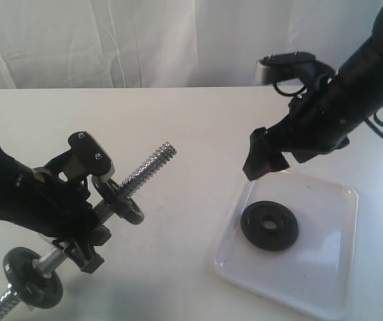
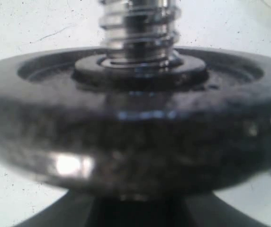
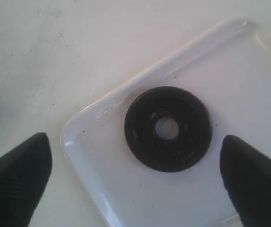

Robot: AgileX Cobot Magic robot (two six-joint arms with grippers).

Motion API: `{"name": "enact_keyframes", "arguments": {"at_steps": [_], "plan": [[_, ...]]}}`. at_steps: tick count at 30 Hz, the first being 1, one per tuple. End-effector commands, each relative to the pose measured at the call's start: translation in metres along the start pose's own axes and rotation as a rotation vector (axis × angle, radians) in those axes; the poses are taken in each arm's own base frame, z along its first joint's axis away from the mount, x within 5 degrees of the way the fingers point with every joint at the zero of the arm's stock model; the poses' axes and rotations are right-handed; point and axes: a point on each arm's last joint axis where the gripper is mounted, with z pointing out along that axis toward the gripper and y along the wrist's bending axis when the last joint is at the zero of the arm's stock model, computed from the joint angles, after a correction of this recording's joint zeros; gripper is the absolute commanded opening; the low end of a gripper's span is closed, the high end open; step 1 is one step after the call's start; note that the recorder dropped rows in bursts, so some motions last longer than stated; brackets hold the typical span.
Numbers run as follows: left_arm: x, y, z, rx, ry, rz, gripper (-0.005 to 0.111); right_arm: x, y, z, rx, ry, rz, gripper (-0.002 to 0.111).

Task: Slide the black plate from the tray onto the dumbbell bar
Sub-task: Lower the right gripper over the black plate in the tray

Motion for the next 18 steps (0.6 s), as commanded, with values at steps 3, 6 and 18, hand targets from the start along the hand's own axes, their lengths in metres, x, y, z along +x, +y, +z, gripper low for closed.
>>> {"name": "enact_keyframes", "arguments": {"at_steps": [3,6,18], "plan": [[-0.020,0.006,-0.019,-0.076,-0.153,-0.035,0.000,0.002,-0.003,0.034,-0.029,0.113,0.010,0.090],[-0.020,0.006,-0.019,-0.073,-0.149,-0.035,0.000,0.003,-0.004,0.042,-0.032,0.143,0.002,0.090],[-0.019,0.005,-0.019,-0.061,-0.138,-0.035,0.000,0.003,-0.005,0.045,-0.030,0.144,0.046,0.105]]}}
